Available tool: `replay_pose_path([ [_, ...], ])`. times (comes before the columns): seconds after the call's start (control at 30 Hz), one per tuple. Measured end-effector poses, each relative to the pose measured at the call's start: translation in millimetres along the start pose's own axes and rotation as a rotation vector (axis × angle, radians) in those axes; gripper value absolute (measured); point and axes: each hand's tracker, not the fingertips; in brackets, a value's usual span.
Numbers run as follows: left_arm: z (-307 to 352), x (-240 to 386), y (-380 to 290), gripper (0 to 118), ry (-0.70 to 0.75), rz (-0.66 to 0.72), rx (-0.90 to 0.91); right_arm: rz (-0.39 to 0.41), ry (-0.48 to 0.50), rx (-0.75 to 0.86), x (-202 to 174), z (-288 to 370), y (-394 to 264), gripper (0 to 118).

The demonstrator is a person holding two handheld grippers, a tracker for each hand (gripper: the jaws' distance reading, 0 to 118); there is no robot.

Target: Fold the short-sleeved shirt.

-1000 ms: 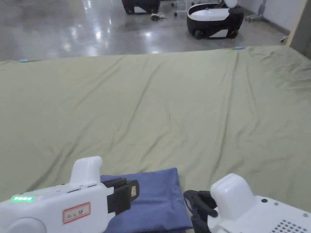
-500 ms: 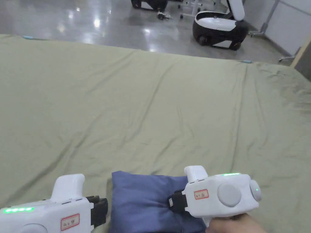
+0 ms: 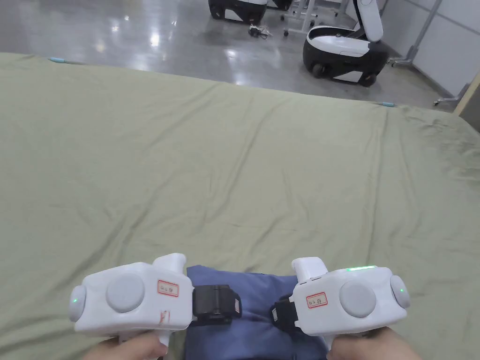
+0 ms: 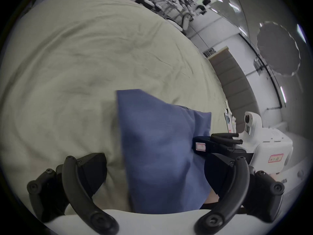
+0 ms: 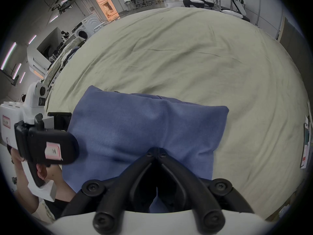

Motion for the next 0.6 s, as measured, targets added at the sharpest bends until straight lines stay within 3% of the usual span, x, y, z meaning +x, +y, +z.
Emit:
replay_pose_path([
  [0.03,-2,4,1,82,-0.017,-0.029,-0.003,0.0,-0.001,0.0,0,0,0,0],
  [0.07,-3,10,0,44,-0.046,-0.057,-0.002,-0.002,-0.003,0.001,-1,0,0,0],
  [0.1,-3,16,1,35,0.003,-0.083,-0.01,-0.003,-0.005,0.002,-2,1,0,0],
  [0.13,-3,25,4,34,0.143,-0.133,-0.006,0.004,-0.003,0.004,0,2,0,0],
  [0.23,2,29,6,32,0.063,-0.204,-0.012,0.045,-0.039,0.024,-9,15,-1,0],
  [0.37,32,-4,15,27,-0.094,-0.11,-0.003,0.107,-0.059,0.07,-23,48,-5,0],
  [0.6,127,-85,24,25,-0.032,-0.118,0.008,0.143,-0.025,0.145,-51,99,-8,0],
])
